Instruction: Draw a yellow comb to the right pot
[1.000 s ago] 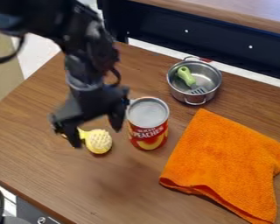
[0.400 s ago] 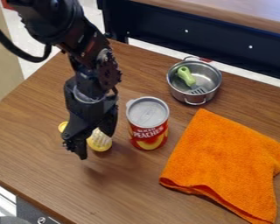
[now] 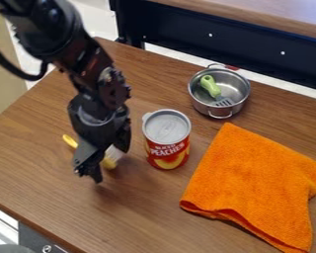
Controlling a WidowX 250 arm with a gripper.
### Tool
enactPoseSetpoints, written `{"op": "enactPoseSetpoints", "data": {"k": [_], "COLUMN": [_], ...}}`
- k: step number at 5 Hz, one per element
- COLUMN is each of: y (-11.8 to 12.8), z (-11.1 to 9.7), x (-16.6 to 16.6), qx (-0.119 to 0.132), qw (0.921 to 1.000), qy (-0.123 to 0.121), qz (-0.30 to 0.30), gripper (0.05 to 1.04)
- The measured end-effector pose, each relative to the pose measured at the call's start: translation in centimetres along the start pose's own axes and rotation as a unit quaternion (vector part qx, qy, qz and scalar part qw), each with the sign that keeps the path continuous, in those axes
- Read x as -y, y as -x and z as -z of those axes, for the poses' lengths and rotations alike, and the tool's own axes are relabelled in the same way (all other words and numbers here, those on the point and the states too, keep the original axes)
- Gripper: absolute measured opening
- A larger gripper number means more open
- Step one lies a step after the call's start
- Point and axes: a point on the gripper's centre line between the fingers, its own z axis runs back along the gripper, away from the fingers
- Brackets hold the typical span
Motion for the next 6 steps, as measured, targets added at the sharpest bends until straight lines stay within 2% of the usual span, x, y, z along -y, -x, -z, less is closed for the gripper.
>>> {"op": "enactPoseSetpoints", "data": {"k": [1, 2, 3, 4, 6], "y": [-0.2, -0.44, -0.39, -0.26, -0.36], "z": [-0.05, 0.07, 0.68, 0.74, 0.71], "x": [0.6, 0.92, 1.03, 0.68, 0.39], "qx": [0.003, 0.012, 0.023, 0.019, 0.019], "qw": [0.9998, 0.9992, 0.9987, 0.999, 0.999], "qy": [0.021, 0.038, 0.044, 0.039, 0.038], "qz": [-0.005, 0.0, -0.004, -0.007, -0.016], "gripper": [1.0, 0.955, 0.71, 0.594, 0.594]}}
